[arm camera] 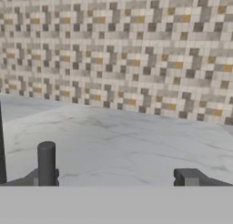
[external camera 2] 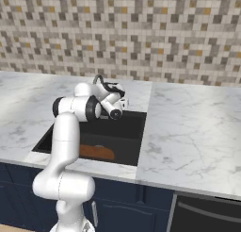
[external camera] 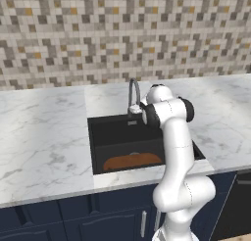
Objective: Turn on the sink faucet with hot water and rinse the cutting board for ten seconds, then turn off the faucet. Push the cutting board to reach the water if necessary.
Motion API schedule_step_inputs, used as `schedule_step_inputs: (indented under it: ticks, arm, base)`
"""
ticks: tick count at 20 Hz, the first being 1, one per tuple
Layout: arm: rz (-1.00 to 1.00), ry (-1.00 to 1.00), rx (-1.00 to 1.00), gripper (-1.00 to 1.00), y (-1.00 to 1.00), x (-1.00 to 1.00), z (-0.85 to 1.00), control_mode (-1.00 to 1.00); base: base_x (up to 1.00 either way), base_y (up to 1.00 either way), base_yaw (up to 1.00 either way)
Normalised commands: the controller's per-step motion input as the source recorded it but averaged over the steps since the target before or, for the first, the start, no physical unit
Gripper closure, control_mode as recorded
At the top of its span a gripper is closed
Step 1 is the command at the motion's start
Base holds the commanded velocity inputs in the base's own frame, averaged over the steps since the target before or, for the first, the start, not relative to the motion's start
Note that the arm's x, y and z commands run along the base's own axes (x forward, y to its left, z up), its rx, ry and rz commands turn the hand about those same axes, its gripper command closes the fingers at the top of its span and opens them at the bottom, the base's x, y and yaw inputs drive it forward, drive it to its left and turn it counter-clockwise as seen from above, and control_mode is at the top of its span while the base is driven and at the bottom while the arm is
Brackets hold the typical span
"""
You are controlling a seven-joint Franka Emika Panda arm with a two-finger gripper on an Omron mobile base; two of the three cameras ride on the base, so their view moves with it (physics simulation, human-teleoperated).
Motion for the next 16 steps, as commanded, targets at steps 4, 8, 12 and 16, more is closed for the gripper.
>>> schedule_step_inputs:
  ticks: [4,8,12,16]
  arm:
    - [0.0,0.0,0.0,-1.0,-0.46,-0.2,0.0,-1.0]
    - [0.0,0.0,0.0,-1.0,-0.58,-0.2,0.0,-1.0]
    - [0.0,0.0,0.0,-1.0,-0.69,-0.22,0.0,-1.0]
    - [0.0,0.0,0.0,-1.0,-0.78,-0.24,0.0,-1.0]
  base:
    - [0.0,0.0,0.0]
    - [0.0,0.0,0.0]
    - [0.0,0.0,0.0]
    - [0.0,0.0,0.0]
